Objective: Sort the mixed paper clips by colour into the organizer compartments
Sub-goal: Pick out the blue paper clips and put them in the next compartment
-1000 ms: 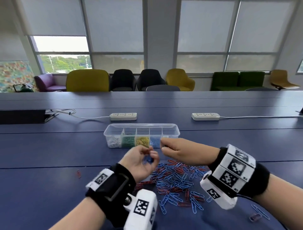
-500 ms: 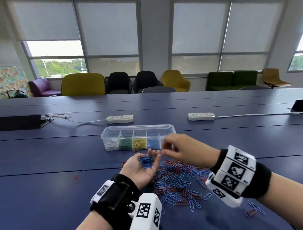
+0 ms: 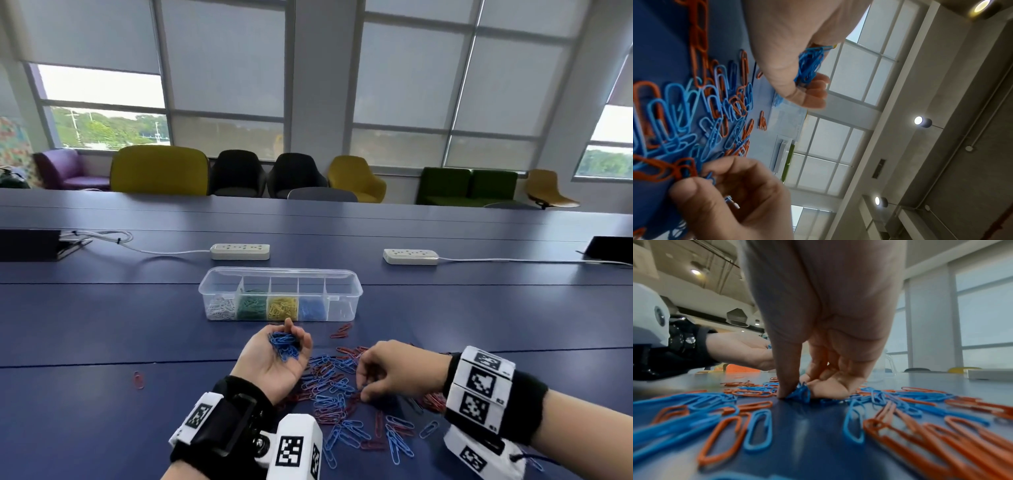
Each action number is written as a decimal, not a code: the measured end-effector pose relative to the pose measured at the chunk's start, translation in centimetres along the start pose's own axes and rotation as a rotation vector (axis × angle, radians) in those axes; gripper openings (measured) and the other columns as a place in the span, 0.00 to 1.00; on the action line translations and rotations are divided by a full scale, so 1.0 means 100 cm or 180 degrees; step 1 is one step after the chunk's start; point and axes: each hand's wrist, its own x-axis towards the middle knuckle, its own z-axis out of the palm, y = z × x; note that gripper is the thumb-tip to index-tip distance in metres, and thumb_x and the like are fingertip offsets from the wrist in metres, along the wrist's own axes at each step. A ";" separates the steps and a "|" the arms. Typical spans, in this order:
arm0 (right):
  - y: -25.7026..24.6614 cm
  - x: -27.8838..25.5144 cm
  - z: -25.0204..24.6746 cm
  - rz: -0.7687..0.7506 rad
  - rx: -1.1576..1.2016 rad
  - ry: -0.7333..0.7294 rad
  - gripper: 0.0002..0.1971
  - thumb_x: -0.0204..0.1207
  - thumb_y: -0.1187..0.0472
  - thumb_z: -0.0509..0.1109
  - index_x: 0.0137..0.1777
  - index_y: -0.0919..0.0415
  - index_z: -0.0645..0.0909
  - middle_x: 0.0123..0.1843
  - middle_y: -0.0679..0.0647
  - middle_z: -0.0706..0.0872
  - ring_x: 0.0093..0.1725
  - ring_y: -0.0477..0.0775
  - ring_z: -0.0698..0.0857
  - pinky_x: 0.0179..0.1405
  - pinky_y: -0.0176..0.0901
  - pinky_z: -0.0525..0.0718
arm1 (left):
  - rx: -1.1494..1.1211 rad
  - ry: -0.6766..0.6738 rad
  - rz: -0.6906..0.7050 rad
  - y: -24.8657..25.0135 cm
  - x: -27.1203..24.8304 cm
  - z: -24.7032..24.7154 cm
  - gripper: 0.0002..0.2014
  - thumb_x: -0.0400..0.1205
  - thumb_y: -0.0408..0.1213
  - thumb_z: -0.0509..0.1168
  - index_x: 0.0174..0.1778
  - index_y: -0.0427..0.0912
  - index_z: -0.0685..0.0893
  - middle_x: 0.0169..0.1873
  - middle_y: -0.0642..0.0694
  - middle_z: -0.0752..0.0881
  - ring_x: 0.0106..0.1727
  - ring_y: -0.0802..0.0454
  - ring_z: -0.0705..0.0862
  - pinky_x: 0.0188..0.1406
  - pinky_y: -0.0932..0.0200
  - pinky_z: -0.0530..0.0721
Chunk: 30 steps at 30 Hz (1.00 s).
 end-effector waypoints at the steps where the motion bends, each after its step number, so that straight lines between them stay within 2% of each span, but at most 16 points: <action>1: 0.002 -0.001 0.000 0.0018 0.0134 -0.0042 0.05 0.73 0.56 0.74 0.39 0.48 0.80 0.32 0.39 0.79 0.29 0.34 0.78 0.36 0.25 0.76 | -0.0006 0.0002 0.0001 0.001 0.000 -0.001 0.17 0.83 0.32 0.52 0.29 0.37 0.77 0.23 0.44 0.77 0.24 0.52 0.77 0.22 0.60 0.85; 3: 0.006 -0.003 -0.002 0.0069 0.0614 -0.0143 0.08 0.74 0.58 0.75 0.36 0.46 0.80 0.32 0.41 0.81 0.28 0.34 0.79 0.35 0.33 0.80 | -0.0030 -0.0006 -0.0013 0.004 -0.003 -0.001 0.18 0.84 0.33 0.52 0.28 0.37 0.77 0.24 0.44 0.77 0.27 0.52 0.76 0.22 0.59 0.85; 7: 0.011 -0.010 -0.008 0.0108 0.1418 0.0008 0.06 0.72 0.63 0.76 0.36 0.53 0.84 0.29 0.45 0.84 0.26 0.37 0.79 0.28 0.31 0.80 | -0.0103 -0.0063 -0.0007 0.006 -0.008 -0.002 0.18 0.84 0.33 0.51 0.30 0.36 0.78 0.25 0.41 0.78 0.33 0.51 0.76 0.25 0.52 0.88; 11: 0.014 -0.014 -0.016 0.0062 0.1676 0.0471 0.04 0.68 0.64 0.79 0.35 0.56 0.87 0.26 0.46 0.85 0.24 0.41 0.78 0.26 0.32 0.78 | 0.0002 -0.0192 -0.0072 0.003 -0.010 -0.001 0.19 0.84 0.32 0.50 0.32 0.32 0.82 0.29 0.38 0.83 0.39 0.46 0.81 0.34 0.44 0.87; 13: 0.008 -0.014 -0.022 -0.0043 0.1841 0.0750 0.03 0.68 0.65 0.79 0.36 0.59 0.87 0.26 0.48 0.86 0.25 0.41 0.78 0.26 0.31 0.77 | 0.0091 -0.0197 -0.0109 0.000 -0.010 0.000 0.18 0.84 0.32 0.49 0.39 0.30 0.82 0.34 0.35 0.85 0.44 0.42 0.83 0.46 0.44 0.87; 15: -0.004 -0.012 -0.028 -0.0263 0.2095 0.0942 0.03 0.68 0.67 0.78 0.37 0.63 0.86 0.28 0.52 0.86 0.25 0.43 0.79 0.26 0.31 0.77 | 0.0156 -0.0187 -0.0165 -0.005 -0.008 0.001 0.19 0.85 0.32 0.48 0.43 0.28 0.82 0.38 0.32 0.86 0.48 0.37 0.83 0.57 0.42 0.81; 16: -0.013 -0.009 -0.030 -0.0400 0.2199 0.1002 0.03 0.68 0.67 0.77 0.38 0.63 0.86 0.29 0.53 0.86 0.25 0.44 0.79 0.26 0.31 0.78 | 0.0201 -0.0201 -0.0212 -0.008 -0.007 0.001 0.19 0.85 0.32 0.47 0.44 0.27 0.82 0.39 0.31 0.86 0.48 0.35 0.83 0.58 0.42 0.79; 18: -0.031 0.000 -0.033 -0.0638 0.2300 0.1096 0.03 0.69 0.69 0.76 0.38 0.63 0.85 0.30 0.54 0.87 0.26 0.45 0.81 0.27 0.31 0.79 | 0.0288 -0.0263 -0.0314 -0.015 -0.005 0.001 0.19 0.85 0.32 0.47 0.46 0.26 0.82 0.43 0.29 0.86 0.46 0.34 0.84 0.54 0.39 0.82; 20: -0.046 0.011 -0.032 -0.0763 0.2117 0.1139 0.03 0.69 0.68 0.77 0.39 0.62 0.85 0.33 0.55 0.88 0.29 0.45 0.83 0.31 0.33 0.82 | 0.0267 -0.0376 -0.0414 -0.020 -0.002 0.000 0.19 0.84 0.32 0.47 0.49 0.25 0.81 0.48 0.27 0.85 0.42 0.33 0.88 0.43 0.39 0.86; 21: -0.052 0.017 -0.031 -0.0779 0.1909 0.1142 0.03 0.69 0.65 0.77 0.40 0.62 0.86 0.35 0.55 0.88 0.31 0.44 0.84 0.34 0.34 0.84 | 0.0212 -0.0424 -0.0448 -0.020 -0.001 -0.001 0.18 0.84 0.32 0.47 0.50 0.24 0.80 0.48 0.27 0.84 0.40 0.33 0.89 0.41 0.38 0.86; 24: -0.055 0.028 -0.035 -0.0769 0.1178 0.1448 0.07 0.72 0.56 0.75 0.46 0.58 0.86 0.41 0.50 0.89 0.38 0.45 0.85 0.41 0.29 0.82 | -0.0048 -0.0457 -0.0479 -0.016 0.000 -0.003 0.17 0.84 0.31 0.48 0.47 0.26 0.81 0.44 0.28 0.86 0.38 0.33 0.89 0.41 0.38 0.84; 26: -0.044 0.037 -0.049 -0.0586 0.0797 0.1749 0.11 0.74 0.50 0.72 0.51 0.55 0.84 0.47 0.50 0.88 0.45 0.49 0.85 0.46 0.31 0.80 | -0.0210 -0.0358 -0.0434 -0.011 0.001 -0.005 0.18 0.85 0.31 0.48 0.42 0.26 0.82 0.39 0.30 0.86 0.40 0.34 0.88 0.39 0.35 0.83; 28: -0.023 0.052 -0.064 -0.0211 0.0452 0.1587 0.24 0.71 0.44 0.73 0.62 0.55 0.78 0.60 0.54 0.83 0.58 0.51 0.81 0.59 0.41 0.79 | -0.0281 -0.0289 -0.0398 -0.007 0.001 -0.006 0.18 0.85 0.31 0.48 0.40 0.28 0.82 0.36 0.31 0.86 0.43 0.37 0.86 0.38 0.37 0.84; 30: -0.005 0.070 -0.072 0.0270 -0.0133 0.1178 0.43 0.64 0.36 0.74 0.76 0.52 0.65 0.74 0.55 0.70 0.74 0.55 0.69 0.73 0.55 0.70 | -0.0297 -0.0254 -0.0404 -0.004 0.001 -0.006 0.18 0.85 0.32 0.49 0.39 0.29 0.82 0.33 0.34 0.86 0.39 0.41 0.86 0.35 0.42 0.87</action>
